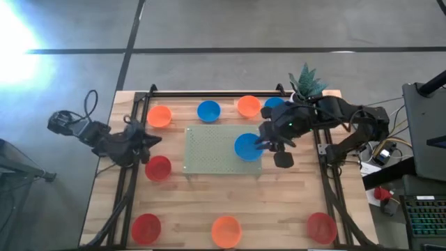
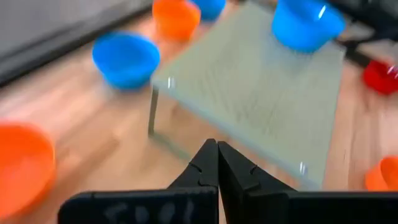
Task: Pick & Place Mini bowls
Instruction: Put the top red bowl on the shelf
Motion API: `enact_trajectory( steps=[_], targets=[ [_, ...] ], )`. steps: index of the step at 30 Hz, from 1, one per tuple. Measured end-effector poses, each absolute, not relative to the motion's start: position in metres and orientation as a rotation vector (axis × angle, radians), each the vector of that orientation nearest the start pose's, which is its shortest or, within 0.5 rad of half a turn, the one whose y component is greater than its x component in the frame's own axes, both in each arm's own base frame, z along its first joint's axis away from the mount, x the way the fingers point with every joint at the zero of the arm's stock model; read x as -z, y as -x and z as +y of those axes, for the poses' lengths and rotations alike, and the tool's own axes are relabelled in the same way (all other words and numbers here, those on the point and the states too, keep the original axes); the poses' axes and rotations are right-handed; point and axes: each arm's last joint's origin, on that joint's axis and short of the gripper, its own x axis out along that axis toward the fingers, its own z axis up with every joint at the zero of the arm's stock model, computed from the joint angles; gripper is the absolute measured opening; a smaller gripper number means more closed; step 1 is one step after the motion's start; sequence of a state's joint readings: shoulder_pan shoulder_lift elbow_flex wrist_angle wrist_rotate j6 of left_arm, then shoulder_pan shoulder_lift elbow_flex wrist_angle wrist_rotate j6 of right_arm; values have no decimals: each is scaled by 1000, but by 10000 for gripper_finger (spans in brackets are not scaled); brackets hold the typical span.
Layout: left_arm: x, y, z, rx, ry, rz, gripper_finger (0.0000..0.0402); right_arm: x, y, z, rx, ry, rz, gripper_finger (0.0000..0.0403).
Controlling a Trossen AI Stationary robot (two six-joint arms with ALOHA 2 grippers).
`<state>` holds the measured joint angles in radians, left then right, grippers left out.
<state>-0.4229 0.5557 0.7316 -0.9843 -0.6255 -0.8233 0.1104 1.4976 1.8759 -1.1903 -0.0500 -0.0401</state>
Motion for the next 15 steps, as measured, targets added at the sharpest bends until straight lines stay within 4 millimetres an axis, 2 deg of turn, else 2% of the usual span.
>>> enact_trajectory(
  steps=[7, 15],
  targets=[
    [-270, -97, -29, -464, 418, 779, 10, -450, -261, 30, -170, 67, 779, 78],
    [-260, -106, -34, -412, 324, 892, 72, -455, -254, 30, -170, 66, 759, 73]
  ],
)
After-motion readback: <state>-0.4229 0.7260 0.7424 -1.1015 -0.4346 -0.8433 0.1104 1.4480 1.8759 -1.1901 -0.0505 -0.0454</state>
